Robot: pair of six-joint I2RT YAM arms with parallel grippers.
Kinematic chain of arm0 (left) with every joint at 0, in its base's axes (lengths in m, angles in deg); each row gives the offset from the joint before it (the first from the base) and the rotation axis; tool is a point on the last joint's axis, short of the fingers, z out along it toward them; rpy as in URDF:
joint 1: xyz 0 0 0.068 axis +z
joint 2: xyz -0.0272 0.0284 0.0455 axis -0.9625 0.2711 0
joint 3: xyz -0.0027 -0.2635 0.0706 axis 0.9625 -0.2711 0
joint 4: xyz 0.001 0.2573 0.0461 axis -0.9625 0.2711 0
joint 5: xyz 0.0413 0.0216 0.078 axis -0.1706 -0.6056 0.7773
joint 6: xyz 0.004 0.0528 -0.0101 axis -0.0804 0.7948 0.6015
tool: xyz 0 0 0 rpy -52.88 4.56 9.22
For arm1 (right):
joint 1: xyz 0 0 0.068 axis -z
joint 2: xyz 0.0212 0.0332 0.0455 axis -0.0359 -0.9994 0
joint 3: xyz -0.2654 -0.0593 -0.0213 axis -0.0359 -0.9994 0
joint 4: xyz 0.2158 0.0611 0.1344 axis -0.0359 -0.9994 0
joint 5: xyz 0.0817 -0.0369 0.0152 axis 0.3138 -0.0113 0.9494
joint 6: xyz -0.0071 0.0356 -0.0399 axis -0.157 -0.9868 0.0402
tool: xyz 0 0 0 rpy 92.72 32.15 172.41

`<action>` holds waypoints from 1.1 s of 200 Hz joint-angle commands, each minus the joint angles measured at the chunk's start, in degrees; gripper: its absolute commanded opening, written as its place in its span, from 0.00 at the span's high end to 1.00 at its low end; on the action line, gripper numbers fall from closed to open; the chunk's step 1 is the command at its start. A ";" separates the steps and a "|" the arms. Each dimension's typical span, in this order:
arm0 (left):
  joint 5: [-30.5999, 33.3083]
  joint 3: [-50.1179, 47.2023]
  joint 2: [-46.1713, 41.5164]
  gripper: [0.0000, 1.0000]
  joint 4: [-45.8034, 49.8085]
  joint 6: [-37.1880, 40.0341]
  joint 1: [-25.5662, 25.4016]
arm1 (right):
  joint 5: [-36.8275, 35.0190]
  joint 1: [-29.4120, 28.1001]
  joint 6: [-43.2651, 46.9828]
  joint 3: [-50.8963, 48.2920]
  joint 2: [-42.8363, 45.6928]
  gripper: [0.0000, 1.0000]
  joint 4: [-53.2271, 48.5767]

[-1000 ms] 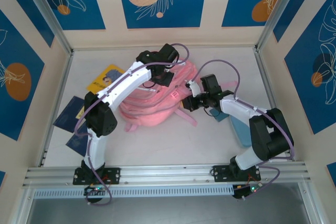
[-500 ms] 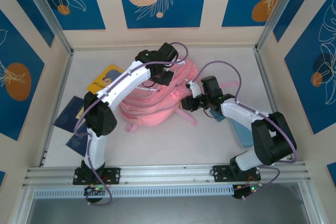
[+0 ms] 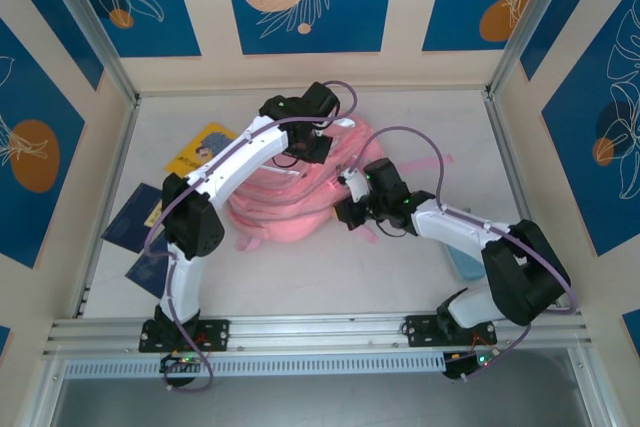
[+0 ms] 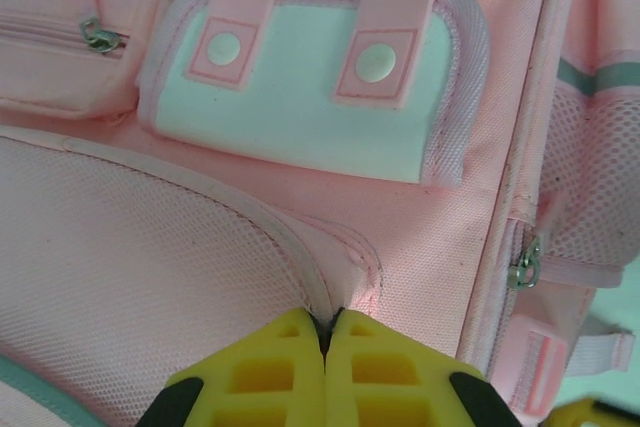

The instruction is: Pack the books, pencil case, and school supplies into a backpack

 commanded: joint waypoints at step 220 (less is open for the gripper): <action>-14.55 -5.28 1.33 0.41 -8.80 17.57 -2.79 | 5.44 18.66 -17.28 -0.52 6.40 1.00 -1.52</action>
